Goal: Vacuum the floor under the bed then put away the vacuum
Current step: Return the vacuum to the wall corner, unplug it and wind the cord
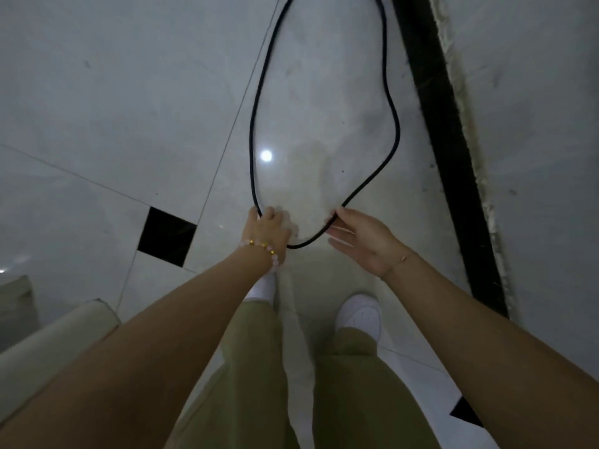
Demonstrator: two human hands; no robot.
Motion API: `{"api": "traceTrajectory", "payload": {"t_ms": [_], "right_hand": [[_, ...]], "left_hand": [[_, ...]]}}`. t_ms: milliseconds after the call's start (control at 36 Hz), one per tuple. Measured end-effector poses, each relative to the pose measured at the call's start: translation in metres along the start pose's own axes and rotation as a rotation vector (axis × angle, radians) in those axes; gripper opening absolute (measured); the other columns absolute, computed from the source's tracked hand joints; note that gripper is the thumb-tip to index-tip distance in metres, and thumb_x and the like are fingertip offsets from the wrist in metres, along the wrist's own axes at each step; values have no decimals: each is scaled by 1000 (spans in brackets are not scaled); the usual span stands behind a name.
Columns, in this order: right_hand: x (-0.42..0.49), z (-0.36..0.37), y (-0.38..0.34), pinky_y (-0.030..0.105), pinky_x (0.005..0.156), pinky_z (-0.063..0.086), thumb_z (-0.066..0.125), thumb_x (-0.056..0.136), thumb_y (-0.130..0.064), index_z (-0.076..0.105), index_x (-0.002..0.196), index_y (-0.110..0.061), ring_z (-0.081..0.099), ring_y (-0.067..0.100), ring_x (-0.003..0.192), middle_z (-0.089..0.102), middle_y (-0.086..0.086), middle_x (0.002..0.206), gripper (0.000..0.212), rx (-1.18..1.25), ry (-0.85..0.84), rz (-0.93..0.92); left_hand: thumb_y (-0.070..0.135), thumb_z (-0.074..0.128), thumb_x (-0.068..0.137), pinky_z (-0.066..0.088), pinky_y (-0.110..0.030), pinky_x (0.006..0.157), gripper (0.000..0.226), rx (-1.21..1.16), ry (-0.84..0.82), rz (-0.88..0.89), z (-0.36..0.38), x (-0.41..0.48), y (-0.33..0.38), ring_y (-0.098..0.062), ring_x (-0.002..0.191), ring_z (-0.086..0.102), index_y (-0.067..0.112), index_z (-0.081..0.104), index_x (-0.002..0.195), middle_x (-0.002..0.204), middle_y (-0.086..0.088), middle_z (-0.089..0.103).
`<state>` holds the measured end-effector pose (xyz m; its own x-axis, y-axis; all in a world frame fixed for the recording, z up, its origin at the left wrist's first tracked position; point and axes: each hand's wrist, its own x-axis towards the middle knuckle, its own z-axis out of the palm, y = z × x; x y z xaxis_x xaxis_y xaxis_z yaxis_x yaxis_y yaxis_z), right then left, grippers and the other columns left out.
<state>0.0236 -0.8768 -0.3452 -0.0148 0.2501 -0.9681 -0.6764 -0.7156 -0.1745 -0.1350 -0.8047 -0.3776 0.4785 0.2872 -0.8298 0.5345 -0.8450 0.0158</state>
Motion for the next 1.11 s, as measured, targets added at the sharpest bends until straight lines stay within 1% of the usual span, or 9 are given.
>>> {"api": "traceTrajectory", "payload": {"t_ms": [56,111,167,306,444,583,750,889,1111], "right_hand": [[-29,15,-10,36,99,47,48,99,-19,58,81,-12,63,17,88,62,4,85,21,116,-27,-34],[-62,27,-23,34,90,52,47,99,-17,56,81,-10,64,19,84,62,6,82,22,178,-15,-64],[-100,38,-37,31,82,54,47,99,-17,57,81,-9,64,19,81,62,6,80,22,196,13,-97],[-203,64,-72,29,70,56,48,98,-16,59,87,-9,61,18,72,60,5,73,17,243,57,-168],[-306,96,-109,28,68,52,51,95,-9,61,88,-5,56,16,65,58,5,69,13,269,49,-205],[-406,135,-145,21,55,55,53,94,-7,63,94,-1,54,14,60,57,6,69,11,351,-21,-226],[-496,176,-180,18,46,50,49,96,-6,57,90,-3,53,10,44,52,5,63,10,365,-118,-277],[-538,195,-201,19,46,52,52,92,-2,58,86,-2,55,12,43,53,7,61,8,402,-155,-310],[-556,202,-275,22,51,56,45,96,-5,62,96,0,61,13,46,61,6,59,17,477,-264,-372]], "left_hand": [[29,45,88,25,-47,109,34,-190,117,-28,-5,-25,-3,-32,123,40,15,63,113,124,-10,53],[36,40,81,41,-49,96,42,-382,325,17,-17,-55,-7,-36,99,58,10,71,87,94,-12,65],[40,43,75,50,-40,81,39,-526,491,73,-29,-86,-10,-31,76,63,12,69,69,74,-8,65],[40,54,80,37,-23,74,31,-775,673,135,-94,-175,-9,-20,74,57,12,65,71,74,-3,64],[51,39,84,37,-28,66,50,-989,555,177,-181,-274,-16,-25,74,56,9,59,67,70,-10,59],[59,25,80,41,-33,65,50,-1029,554,166,-272,-372,-27,-13,72,49,17,51,69,72,-2,57],[27,43,92,49,-33,75,27,-993,625,227,-353,-464,-52,-17,82,59,10,63,97,90,-6,67],[12,43,94,41,-21,80,26,-935,639,231,-386,-495,-74,-18,101,58,12,60,113,111,-7,64],[19,44,93,44,-35,86,22,-867,598,173,-424,-469,-108,-26,98,57,3,58,100,104,-14,61]]}}
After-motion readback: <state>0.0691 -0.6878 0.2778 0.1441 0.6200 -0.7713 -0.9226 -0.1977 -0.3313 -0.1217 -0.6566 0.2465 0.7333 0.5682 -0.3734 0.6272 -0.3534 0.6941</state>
